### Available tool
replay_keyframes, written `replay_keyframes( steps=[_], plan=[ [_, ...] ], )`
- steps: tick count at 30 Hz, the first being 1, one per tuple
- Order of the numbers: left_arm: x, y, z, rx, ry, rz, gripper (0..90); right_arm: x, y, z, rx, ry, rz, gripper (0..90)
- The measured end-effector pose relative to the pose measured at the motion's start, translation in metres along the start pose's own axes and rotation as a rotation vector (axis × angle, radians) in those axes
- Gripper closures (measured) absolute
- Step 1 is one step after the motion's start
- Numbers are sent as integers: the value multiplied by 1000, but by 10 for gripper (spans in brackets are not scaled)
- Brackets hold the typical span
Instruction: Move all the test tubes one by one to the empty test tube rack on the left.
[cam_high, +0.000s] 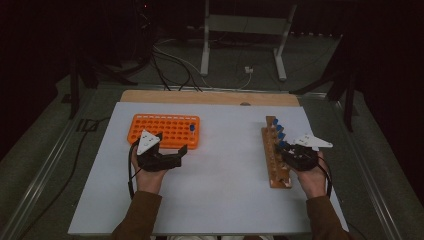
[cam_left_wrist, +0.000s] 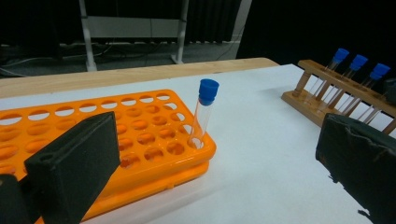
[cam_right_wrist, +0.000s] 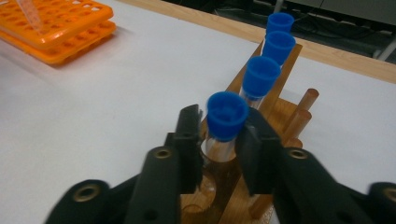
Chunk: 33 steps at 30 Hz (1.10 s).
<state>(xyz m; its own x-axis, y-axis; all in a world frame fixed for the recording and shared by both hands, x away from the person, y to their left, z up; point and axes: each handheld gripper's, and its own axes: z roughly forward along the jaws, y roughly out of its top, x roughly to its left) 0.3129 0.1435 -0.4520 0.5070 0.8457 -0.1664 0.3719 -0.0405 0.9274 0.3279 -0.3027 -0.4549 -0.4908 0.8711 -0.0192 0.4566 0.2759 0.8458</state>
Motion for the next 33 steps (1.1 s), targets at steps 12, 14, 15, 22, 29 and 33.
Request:
replay_keyframes(
  steps=[12, 14, 15, 22, 29, 33],
  plan=[
    [-2, -1, 3, 14, -8, 1, 8, -1, 0, 5, -1, -7, 24, 767],
    [-3, -2, 3, 15, -10, -1, 8, -1, 0, 5, -2, -8, 29, 769],
    [-3, -2, 3, 16, -11, -1, 8, -2, 0, 5, -1, -7, 32, 770],
    [-3, -2, 4, 17, -10, 1, 8, -2, 1, 5, 3, -9, 31, 770],
    [-3, -3, 4, 19, -12, -1, 8, -3, 2, 3, -4, -7, 36, 770],
    [-3, -3, 5, 20, -13, 1, 8, -3, 3, 0, -12, -2, 39, 770]
  ],
)
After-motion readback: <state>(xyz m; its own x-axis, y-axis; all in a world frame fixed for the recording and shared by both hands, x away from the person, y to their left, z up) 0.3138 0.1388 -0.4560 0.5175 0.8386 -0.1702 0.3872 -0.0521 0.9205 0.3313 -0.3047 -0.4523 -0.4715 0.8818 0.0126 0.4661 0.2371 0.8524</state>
